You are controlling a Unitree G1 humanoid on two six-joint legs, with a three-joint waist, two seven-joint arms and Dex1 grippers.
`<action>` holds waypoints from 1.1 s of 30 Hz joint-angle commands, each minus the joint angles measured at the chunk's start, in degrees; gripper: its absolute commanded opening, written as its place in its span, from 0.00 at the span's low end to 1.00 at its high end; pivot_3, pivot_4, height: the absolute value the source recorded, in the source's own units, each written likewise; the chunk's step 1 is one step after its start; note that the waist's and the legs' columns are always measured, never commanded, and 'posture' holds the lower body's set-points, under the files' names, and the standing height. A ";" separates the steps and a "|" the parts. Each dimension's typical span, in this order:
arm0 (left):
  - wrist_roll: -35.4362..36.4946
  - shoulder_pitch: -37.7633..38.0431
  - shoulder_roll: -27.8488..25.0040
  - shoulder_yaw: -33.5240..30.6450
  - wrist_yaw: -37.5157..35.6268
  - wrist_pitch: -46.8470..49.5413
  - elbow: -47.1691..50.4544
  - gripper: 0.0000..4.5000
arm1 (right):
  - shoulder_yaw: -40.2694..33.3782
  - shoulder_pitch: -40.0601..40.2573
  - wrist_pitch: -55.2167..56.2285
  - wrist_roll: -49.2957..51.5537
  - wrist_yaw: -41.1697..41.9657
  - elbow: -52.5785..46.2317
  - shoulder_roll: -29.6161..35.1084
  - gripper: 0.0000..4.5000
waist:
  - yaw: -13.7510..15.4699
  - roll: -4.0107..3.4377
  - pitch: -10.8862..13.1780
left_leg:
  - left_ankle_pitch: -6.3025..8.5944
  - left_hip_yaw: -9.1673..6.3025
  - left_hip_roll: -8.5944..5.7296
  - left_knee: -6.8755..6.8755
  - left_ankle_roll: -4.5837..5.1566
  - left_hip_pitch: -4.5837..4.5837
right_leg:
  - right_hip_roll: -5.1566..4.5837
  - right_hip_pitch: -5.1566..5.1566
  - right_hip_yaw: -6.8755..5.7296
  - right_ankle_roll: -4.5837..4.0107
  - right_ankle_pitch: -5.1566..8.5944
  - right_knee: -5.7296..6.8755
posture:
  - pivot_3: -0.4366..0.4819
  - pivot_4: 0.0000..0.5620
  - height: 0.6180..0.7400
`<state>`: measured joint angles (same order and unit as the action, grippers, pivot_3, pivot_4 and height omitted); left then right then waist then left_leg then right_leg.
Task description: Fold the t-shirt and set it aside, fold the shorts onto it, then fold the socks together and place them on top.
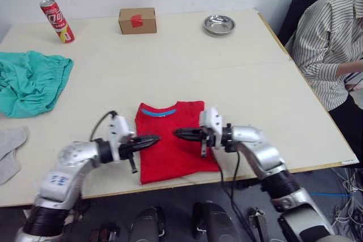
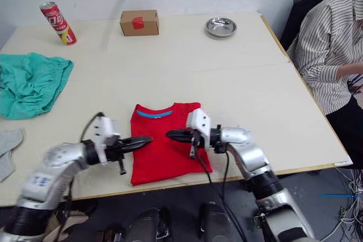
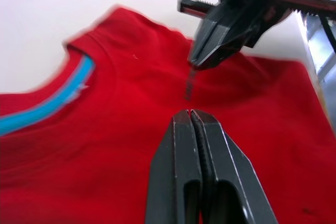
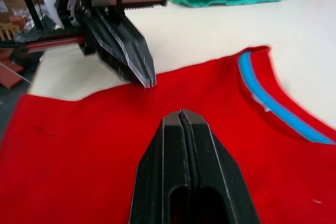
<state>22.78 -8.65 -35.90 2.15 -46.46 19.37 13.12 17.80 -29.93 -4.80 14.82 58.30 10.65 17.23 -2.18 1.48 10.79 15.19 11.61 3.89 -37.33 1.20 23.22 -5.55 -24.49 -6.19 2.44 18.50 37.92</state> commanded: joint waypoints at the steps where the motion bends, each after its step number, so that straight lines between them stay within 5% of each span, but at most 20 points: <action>1: -5.38 -1.41 2.55 0.81 5.02 -1.99 -4.13 0.01 | -1.70 -3.70 6.24 -3.31 -2.78 7.57 -2.00 0.00 | -0.01 0.00 0.00 | -0.01 0.00 0.01 -0.01 0.00 -0.02 | 0.00 0.00 0.00 0.00 0.00 0.04 | 0.48 0.27 1.00; 9: -10.42 1.61 3.35 1.45 6.88 -3.60 -7.08 0.01 | -7.28 -13.88 10.14 -9.93 -16.62 28.43 -2.78 0.00 | -0.48 0.00 -0.04 | -0.05 -0.01 0.04 -0.02 -0.01 -0.10 | -0.06 0.05 0.02 -0.01 0.00 0.12 | 0.48 0.27 1.00; 14: -4.74 3.50 5.08 -2.32 3.30 -9.63 -5.67 0.01 | -12.62 -14.82 10.49 -6.39 -15.63 31.55 -2.30 0.00 | -1.11 0.00 -0.07 | -0.09 -0.02 0.04 0.09 -0.07 -0.17 | -0.07 0.07 0.03 -0.05 0.02 0.14 | 0.48 0.27 1.00; 17: 2.82 2.92 6.42 -6.60 0.56 -7.93 -3.39 0.01 | -15.35 -14.26 10.92 -4.67 -15.23 29.26 -1.67 0.00 | -1.08 -0.01 -0.07 | -0.10 -0.01 0.05 0.10 -0.07 -0.13 | -0.06 0.05 0.02 -0.04 0.02 0.14 | 0.48 0.27 1.00; 28: 3.11 -5.68 2.92 -6.77 -5.00 -5.56 -6.85 0.01 | -16.77 -3.62 1.21 0.75 -14.97 4.57 -2.41 0.00 | -1.19 -0.13 -0.01 | -0.11 -0.12 -0.01 0.18 -0.06 -0.06 | -0.06 0.12 -0.03 -0.04 0.02 0.09 | 0.48 0.27 1.00; 31: 2.07 -7.00 3.30 -5.86 -4.82 -5.65 -7.83 0.01 | -16.60 -2.15 -0.18 0.67 -16.15 1.99 -3.09 0.00 | -2.29 -0.26 0.07 | -0.94 -3.13 -1.16 1.01 0.08 0.05 | -1.07 1.79 -2.96 0.08 0.04 -0.49 | 0.48 0.27 1.00; 33: 1.53 -7.57 3.39 -5.33 -4.72 -5.67 -8.22 0.01 | -16.28 -0.89 -1.56 0.81 -16.47 -0.50 -2.98 0.00 | -1.17 -0.31 0.12 | -1.43 -3.26 -1.25 1.16 -0.01 0.03 | -1.13 1.76 -2.70 0.20 0.05 -0.55 | 0.48 0.27 1.00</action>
<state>24.79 -15.52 -32.53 -3.26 -51.03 14.25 5.05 2.00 -31.42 -5.77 14.56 42.32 14.34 14.21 -3.35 1.17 10.90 13.75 8.32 2.63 -36.14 1.18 23.21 -6.66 -22.72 -8.86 2.62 18.56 37.42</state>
